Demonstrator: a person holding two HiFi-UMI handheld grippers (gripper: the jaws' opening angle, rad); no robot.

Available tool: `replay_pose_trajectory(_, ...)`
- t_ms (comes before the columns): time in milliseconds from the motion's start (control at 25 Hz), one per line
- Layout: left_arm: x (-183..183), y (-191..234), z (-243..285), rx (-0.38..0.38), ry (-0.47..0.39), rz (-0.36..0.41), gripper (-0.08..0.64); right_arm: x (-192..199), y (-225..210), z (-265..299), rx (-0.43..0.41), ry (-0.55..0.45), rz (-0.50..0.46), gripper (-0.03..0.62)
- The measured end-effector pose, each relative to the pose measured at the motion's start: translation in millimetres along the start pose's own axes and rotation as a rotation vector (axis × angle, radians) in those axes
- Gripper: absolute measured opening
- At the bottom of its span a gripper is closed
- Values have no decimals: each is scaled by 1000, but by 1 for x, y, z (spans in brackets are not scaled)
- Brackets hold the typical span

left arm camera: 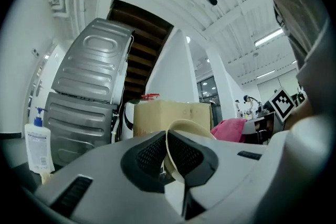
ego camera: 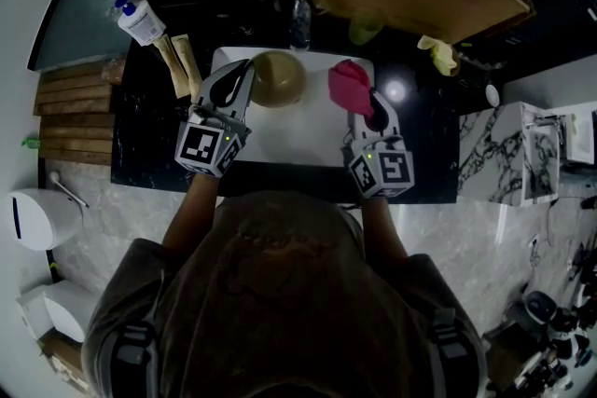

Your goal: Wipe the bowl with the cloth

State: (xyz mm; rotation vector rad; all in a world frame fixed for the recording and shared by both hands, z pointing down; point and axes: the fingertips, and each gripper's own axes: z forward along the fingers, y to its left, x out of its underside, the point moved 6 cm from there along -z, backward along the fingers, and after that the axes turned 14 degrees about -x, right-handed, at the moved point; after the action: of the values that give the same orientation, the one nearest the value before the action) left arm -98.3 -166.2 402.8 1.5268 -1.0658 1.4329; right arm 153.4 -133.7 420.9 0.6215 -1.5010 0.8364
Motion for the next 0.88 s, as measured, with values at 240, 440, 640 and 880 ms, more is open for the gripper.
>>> replay_pose_trajectory(240, -13, -5, -8, -31, -114, 6, 25, -6, 6, 1, -5, -38, -37, 43)
replay_pose_trajectory(440, -16, -8, -9, -38, -138, -9, 25, -9, 10, 3, 2, -65, -56, 40)
replay_pose_trajectory(640, -14, -7, -9, -43, -128, -19, 25, -11, 12, 6, 5, -63, -69, 40)
replay_pose_trajectory(880, -9, -6, -11, -54, -96, -35, 25, -8, 14, 8, -7, -49, -58, 40)
